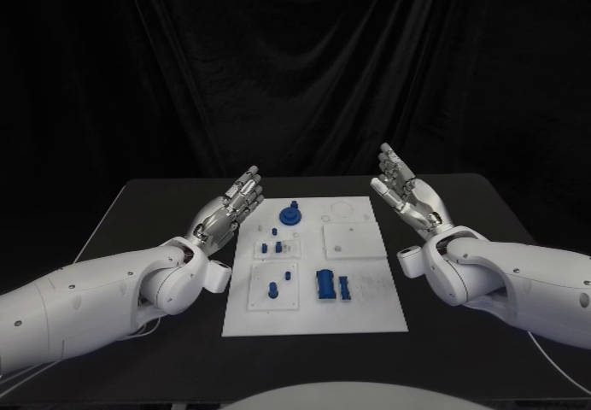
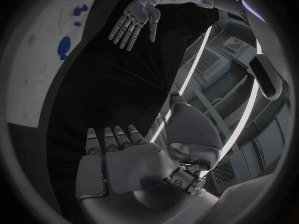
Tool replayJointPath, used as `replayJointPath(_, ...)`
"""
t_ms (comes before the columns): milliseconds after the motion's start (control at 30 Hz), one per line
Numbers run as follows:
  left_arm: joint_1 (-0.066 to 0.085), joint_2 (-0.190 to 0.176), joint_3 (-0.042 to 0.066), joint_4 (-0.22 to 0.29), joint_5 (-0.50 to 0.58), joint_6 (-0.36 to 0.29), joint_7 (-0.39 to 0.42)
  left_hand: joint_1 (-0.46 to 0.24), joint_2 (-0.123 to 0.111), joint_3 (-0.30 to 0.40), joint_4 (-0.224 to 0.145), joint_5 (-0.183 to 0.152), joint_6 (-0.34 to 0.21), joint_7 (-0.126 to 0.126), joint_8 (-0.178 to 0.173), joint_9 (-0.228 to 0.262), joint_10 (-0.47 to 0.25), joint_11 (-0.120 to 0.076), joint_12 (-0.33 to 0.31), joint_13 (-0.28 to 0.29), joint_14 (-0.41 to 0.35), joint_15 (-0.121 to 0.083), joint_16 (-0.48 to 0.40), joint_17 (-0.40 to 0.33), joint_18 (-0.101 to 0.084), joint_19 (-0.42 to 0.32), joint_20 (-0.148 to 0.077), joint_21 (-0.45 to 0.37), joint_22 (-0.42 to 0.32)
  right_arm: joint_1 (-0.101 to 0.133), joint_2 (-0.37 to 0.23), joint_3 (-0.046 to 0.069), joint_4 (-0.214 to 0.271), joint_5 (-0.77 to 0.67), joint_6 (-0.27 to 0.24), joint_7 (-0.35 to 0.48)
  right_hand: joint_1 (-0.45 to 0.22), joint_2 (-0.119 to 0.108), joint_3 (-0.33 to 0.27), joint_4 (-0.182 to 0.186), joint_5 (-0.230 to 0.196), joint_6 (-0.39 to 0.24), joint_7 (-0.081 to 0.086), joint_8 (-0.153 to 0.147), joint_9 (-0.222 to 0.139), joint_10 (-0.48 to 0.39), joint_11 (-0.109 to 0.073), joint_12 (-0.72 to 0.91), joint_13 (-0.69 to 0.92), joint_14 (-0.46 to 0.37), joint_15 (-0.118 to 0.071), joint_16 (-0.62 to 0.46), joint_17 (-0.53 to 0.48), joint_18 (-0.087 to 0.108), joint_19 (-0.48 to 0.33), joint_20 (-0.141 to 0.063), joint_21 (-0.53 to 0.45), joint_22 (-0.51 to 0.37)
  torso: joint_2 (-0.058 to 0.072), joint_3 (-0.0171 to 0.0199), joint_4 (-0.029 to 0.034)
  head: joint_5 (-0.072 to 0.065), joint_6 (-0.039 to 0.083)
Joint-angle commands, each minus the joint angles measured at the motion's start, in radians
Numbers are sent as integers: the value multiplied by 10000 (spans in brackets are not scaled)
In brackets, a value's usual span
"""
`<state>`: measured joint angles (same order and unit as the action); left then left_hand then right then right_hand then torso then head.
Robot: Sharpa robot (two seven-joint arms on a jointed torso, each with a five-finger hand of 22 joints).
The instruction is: Assemble the parts on the task board
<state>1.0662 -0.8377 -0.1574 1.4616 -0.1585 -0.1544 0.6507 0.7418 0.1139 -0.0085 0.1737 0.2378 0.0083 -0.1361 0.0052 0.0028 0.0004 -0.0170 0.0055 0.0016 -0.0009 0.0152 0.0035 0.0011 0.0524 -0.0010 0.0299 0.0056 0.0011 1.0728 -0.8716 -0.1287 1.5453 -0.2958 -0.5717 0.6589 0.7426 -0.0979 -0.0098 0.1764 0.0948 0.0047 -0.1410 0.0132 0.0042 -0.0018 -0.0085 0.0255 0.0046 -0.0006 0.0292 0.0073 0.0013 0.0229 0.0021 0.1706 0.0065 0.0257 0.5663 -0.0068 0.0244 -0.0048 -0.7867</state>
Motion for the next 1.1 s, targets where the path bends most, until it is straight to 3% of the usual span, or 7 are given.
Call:
replayJointPath(33,-34,99,198,191,455,-1628,-293,-2367,-363,85,-554,-759,-83,437,-52,-28,-4,170,-55,-16,9,-152,-35,-11,-524,10,-299,-56,-11,-89,288,356,109,1547,-1100,-771,-2367,979,98,-565,-948,-47,441,-132,-42,18,85,-255,-46,6,-292,-73,-13,-229,-21,-540,-65,-257,-77,24,-86,16,544)
replayJointPath(133,-65,215,533,408,730,-2730,-540,-3021,-1139,85,-708,-970,-83,528,-52,-28,-4,170,-55,-16,9,-152,-35,-11,-524,10,-299,-56,-11,-159,602,823,178,2255,-1542,-1081,-3024,979,98,-723,-948,-47,565,-132,-42,18,85,-255,-46,6,-292,-73,-13,-229,-21,-697,-65,-257,-132,41,-147,28,1049)
replayJointPath(333,-116,404,1078,762,1178,-4524,-941,-3930,-1139,85,-913,-1259,-83,1361,-52,-28,-4,170,-55,-16,9,-152,-35,-11,-524,10,-299,-56,-11,-222,889,1249,241,2899,-1946,-1363,-3936,979,98,-929,-948,-47,705,-132,-42,18,85,-255,-46,6,-292,-73,-13,-229,-21,-882,-65,-257,-196,60,-217,42,1634)
replayJointPath(400,-132,464,1250,873,1318,-5088,-1068,-4252,-1139,85,-970,-1364,-83,1361,-52,-28,-4,170,-55,-16,9,-152,-35,-11,-524,10,-299,-56,-11,-228,916,1287,247,2958,-1983,-1389,-4258,979,98,-996,-948,-47,1410,-132,-42,18,85,-255,-46,6,-292,-73,-13,-229,-21,-941,-65,-257,-211,65,-233,46,1771)
replayJointPath(467,-142,503,1362,946,1411,-5458,-1151,-4462,-1139,85,-1027,-1431,-83,1361,-52,-28,-4,170,-55,-16,9,-152,-35,-11,-524,10,-299,-56,-11,-228,916,1287,247,2958,-1983,-1389,-4470,979,98,-1053,-948,-47,1410,-132,-42,18,85,-255,-46,6,-292,-73,-13,-229,-21,-1002,-65,-257,-218,67,-241,47,1838)
replayJointPath(500,-147,519,1409,976,1449,-5612,-1185,-4585,-1139,85,-1737,-1470,-83,1361,-52,-28,-4,170,-55,-16,9,-152,-35,-11,-524,10,-299,-56,-11,-228,916,1287,247,2958,-1983,-1389,-4593,979,98,-1764,-948,-47,1410,-132,-42,18,85,-255,-46,6,-292,-73,-13,-229,-21,-1706,-65,-257,-220,68,-243,48,1857)
replayJointPath(1100,-162,577,1574,1084,1585,-6156,-1307,-6058,-1139,85,-1737,-2378,-83,1361,-52,-28,-4,170,-55,-16,9,-152,-35,-11,-524,10,-299,-56,-11,-228,916,1287,247,2958,-1983,-1389,-6060,979,98,-1764,-948,-47,1410,-132,-42,18,85,-255,-46,6,-292,-73,-13,-229,-21,-1706,-65,-257,-221,68,-244,48,1867)
